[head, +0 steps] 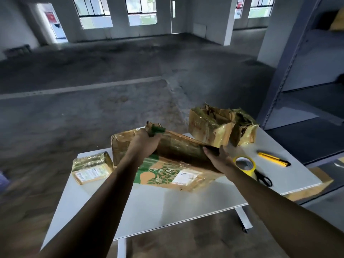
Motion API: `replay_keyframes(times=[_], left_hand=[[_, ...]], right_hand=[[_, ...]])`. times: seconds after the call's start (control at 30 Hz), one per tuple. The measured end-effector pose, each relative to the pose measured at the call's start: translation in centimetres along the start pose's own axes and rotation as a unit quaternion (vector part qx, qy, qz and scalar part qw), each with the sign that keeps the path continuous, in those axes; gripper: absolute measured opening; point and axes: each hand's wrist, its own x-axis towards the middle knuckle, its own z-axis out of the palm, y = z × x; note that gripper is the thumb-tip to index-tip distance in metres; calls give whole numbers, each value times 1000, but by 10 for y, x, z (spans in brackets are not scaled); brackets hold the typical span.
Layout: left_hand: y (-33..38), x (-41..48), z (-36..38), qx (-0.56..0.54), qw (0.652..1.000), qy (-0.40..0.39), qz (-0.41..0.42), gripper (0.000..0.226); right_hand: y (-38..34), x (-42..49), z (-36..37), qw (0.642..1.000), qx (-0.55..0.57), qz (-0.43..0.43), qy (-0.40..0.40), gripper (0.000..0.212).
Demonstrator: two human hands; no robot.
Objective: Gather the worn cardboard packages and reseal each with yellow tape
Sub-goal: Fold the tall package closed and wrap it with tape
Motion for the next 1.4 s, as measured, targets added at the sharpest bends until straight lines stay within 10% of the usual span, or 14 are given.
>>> replay_keyframes(times=[0.23, 0.57, 0.7, 0.97, 1.1, 1.23, 1.4], left_hand=[[17, 6, 23, -123, 992, 26, 20, 43], [-14, 5, 8, -185, 968, -157, -69, 51], [3, 5, 13, -138, 982, -110, -62, 28], [9, 21, 43, 63, 997, -22, -30, 54], [26, 4, 40, 110, 985, -32, -127, 107], [25, -5, 37, -47, 984, -57, -160, 49], [21, 1, 25, 0, 994, 6, -106, 39]], right_hand=[[-25, 15, 4, 995, -81, -33, -43, 84], [-8, 55, 8, 992, -43, -78, -90, 115], [-18, 52, 7, 994, 3, -63, -85, 72], [-108, -15, -27, 988, 69, -129, -51, 99], [-136, -39, -50, 982, 57, -155, -88, 83], [-125, -37, -66, 982, 79, -139, -101, 63], [-124, -31, -71, 988, 86, -102, -80, 70]])
